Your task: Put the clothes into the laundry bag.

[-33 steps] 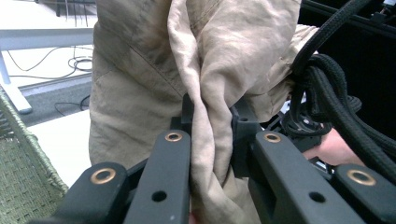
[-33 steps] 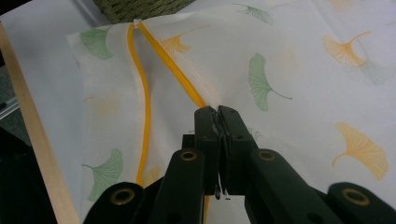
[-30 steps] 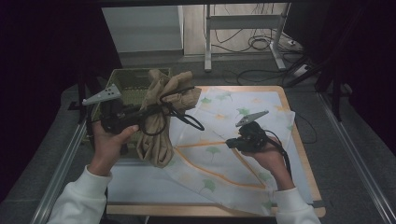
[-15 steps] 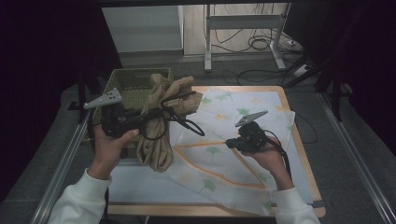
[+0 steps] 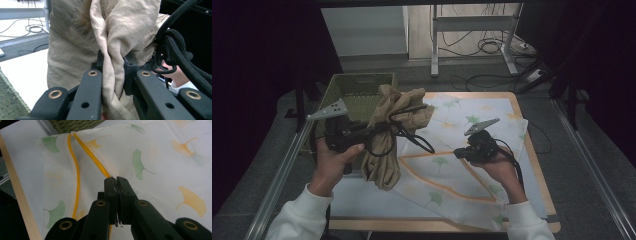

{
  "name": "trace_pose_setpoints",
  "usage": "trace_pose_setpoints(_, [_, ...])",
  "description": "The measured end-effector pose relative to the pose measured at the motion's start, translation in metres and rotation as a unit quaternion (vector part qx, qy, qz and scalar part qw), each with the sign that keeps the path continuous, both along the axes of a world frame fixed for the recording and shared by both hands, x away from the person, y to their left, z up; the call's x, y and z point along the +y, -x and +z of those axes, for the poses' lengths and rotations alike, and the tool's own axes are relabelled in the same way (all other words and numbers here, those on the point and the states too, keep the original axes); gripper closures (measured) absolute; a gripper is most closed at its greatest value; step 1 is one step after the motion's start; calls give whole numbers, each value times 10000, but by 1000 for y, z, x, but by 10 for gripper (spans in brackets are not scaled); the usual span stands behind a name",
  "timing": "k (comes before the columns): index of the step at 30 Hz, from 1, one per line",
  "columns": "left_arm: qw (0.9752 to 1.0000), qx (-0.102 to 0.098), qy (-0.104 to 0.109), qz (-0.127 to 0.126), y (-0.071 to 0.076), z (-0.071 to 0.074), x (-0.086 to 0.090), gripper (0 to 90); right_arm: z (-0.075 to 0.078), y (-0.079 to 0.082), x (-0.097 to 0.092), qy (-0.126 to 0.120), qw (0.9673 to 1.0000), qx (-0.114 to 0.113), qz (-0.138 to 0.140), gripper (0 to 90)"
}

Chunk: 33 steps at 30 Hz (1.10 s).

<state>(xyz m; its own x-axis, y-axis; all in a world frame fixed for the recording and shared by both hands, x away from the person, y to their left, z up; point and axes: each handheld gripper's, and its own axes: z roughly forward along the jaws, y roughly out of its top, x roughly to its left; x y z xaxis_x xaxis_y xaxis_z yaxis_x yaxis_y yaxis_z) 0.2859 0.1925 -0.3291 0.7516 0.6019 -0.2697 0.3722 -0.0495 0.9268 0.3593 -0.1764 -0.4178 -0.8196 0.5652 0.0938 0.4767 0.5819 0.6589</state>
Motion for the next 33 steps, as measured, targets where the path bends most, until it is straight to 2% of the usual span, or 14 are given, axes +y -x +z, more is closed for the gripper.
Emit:
trace_pose_setpoints(13, [9996, 153, -51, -214, 3, -12, -9, 806, 0, 0, 0, -6, 10000, 12, -12, 856])
trace_pose_setpoints(24, [9987, 183, -166, -444, 12, -17, -20, 806, 1, 0, -1, -23, 10000, 5, -40, 856])
trace_pose_setpoints(28, [9979, 268, -288, -513, 15, -23, -23, 806, 2, 1, -1, -26, 10000, 3, -47, 856])
trace_pose_setpoints(33, [9957, 452, -565, -574, 17, -34, -26, 806, 3, 1, -2, -31, 10000, -24, -57, 856])
